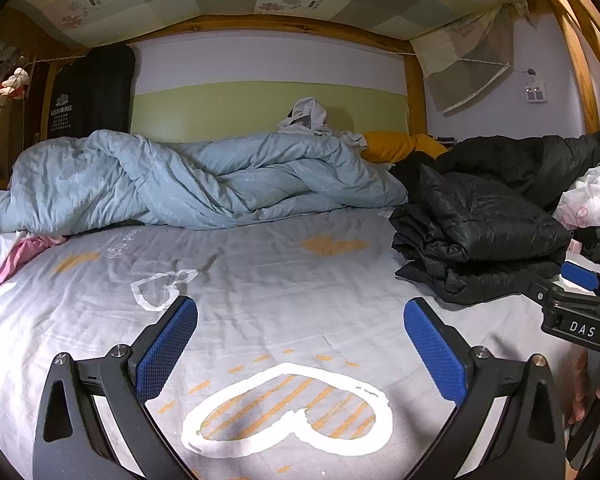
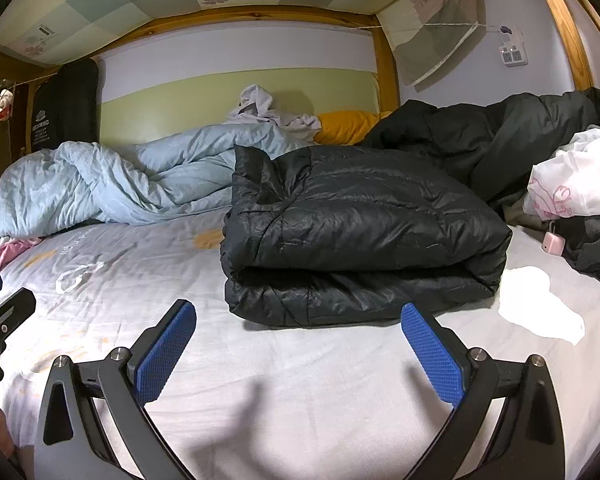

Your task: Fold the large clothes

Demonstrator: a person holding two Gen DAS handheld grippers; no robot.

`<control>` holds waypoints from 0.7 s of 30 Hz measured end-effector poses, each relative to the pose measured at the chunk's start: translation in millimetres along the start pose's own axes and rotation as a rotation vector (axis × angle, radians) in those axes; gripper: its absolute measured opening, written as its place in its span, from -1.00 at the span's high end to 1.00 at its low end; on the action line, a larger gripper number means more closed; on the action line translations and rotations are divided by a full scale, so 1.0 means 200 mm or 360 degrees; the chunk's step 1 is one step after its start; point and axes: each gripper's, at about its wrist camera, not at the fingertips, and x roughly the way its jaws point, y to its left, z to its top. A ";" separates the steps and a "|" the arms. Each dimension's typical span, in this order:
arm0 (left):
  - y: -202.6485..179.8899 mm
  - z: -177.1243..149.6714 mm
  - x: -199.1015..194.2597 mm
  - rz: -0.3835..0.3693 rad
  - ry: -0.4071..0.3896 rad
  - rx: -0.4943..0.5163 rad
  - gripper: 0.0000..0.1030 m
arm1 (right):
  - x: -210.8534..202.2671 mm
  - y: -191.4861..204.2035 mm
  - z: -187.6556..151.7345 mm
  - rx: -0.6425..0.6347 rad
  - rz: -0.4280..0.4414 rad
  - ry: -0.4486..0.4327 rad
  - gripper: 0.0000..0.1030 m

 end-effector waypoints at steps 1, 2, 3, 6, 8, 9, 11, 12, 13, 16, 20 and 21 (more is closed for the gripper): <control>0.00 0.00 0.00 0.0001 0.0001 -0.0001 -1.00 | 0.00 0.00 0.00 0.0001 0.0000 0.0000 -1.00; 0.00 0.00 0.00 0.0001 0.0003 -0.0002 -1.00 | 0.00 0.00 0.00 0.0002 0.0000 -0.0001 -1.00; 0.00 0.00 0.00 0.0000 0.0003 -0.0003 -1.00 | 0.00 0.00 0.00 0.0001 0.0001 -0.0002 -1.00; 0.00 0.00 0.00 0.0001 0.0006 -0.0010 -1.00 | 0.01 -0.01 0.00 0.0000 0.0003 0.0000 -1.00; 0.00 0.00 0.00 0.0002 0.0008 -0.0020 -1.00 | 0.00 -0.01 0.00 0.0000 0.0003 0.0001 -1.00; 0.00 0.00 0.00 0.0003 0.0008 -0.0023 -1.00 | 0.00 -0.01 0.00 0.0000 0.0003 0.0001 -1.00; 0.00 0.00 0.00 0.0007 0.0008 -0.0024 -1.00 | 0.00 -0.01 0.00 0.0000 0.0003 0.0000 -1.00; 0.00 0.00 0.00 0.0006 0.0006 -0.0021 -1.00 | 0.00 -0.01 0.00 0.0000 0.0004 -0.0001 -1.00; 0.00 0.00 0.00 0.0006 0.0005 -0.0018 -1.00 | 0.00 -0.01 0.00 0.0000 0.0004 0.0000 -1.00; -0.01 0.00 0.00 0.0015 -0.0004 -0.0001 -1.00 | 0.00 -0.01 0.00 -0.0001 0.0004 0.0001 -1.00; -0.01 0.00 0.00 0.0018 -0.0005 -0.0001 -1.00 | 0.00 -0.01 0.00 0.0001 0.0004 0.0000 -1.00; -0.01 0.00 0.00 0.0017 -0.0003 -0.0003 -1.00 | 0.00 -0.01 0.00 0.0000 0.0004 0.0001 -1.00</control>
